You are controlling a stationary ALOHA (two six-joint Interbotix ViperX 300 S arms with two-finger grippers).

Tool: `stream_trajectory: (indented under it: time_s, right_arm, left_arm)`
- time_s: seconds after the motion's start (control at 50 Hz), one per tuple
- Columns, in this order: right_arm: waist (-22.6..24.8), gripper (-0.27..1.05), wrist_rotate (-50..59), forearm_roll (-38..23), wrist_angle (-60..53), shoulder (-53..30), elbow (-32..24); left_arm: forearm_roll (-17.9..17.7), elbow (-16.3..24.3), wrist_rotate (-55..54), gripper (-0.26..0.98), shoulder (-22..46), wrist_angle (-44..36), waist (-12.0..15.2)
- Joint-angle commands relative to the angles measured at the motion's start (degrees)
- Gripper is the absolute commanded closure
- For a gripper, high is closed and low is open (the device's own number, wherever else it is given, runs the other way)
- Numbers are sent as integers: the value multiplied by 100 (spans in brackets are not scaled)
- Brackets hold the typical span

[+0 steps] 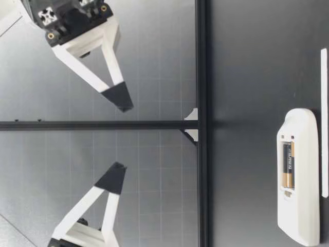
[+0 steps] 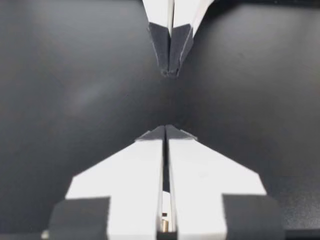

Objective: Place the battery into the slot of the remote controller.

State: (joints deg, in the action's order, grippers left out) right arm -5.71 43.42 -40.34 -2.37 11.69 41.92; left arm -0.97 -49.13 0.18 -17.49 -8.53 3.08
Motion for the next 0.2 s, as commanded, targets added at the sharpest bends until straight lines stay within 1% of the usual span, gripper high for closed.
stream_trajectory:
  time_s: [0.0, 0.18]
  right_arm:
    - [35, 88, -9, 9, -26, 35, -167]
    - [26, 88, -9, 0, -26, 0, -193]
  left_arm:
    - [9, 62, 9, 88, -97, -62, 18]
    - [9, 88, 0, 88, -97, -53, 18]
